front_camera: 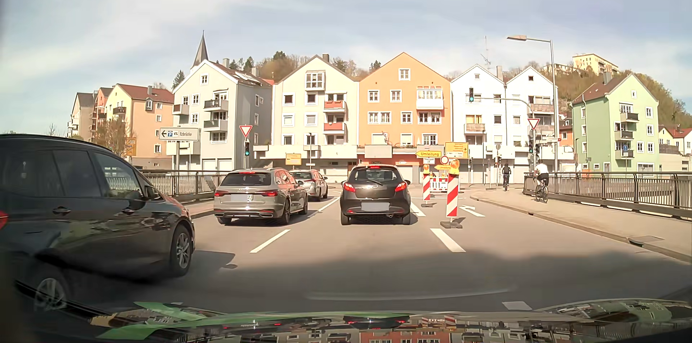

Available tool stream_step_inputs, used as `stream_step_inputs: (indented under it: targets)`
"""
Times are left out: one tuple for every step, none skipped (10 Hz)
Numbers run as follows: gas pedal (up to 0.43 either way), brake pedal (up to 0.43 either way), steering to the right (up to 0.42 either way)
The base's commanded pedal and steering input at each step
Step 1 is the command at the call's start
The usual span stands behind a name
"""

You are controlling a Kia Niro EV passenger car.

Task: Follow the waypoints while adhering to traffic rules and regulations

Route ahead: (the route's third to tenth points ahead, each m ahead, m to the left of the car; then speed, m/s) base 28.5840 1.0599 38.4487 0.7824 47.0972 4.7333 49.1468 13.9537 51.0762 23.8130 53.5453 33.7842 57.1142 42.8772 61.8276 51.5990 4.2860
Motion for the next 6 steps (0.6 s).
stream_step_inputs:
  targets:
    - [0.0, 0.213, -0.007]
    - [0.0, 0.22, -0.007]
    - [0.0, 0.226, -0.007]
    - [0.0, 0.226, -0.007]
    - [0.0, 0.226, -0.007]
    - [0.0, 0.213, -0.007]
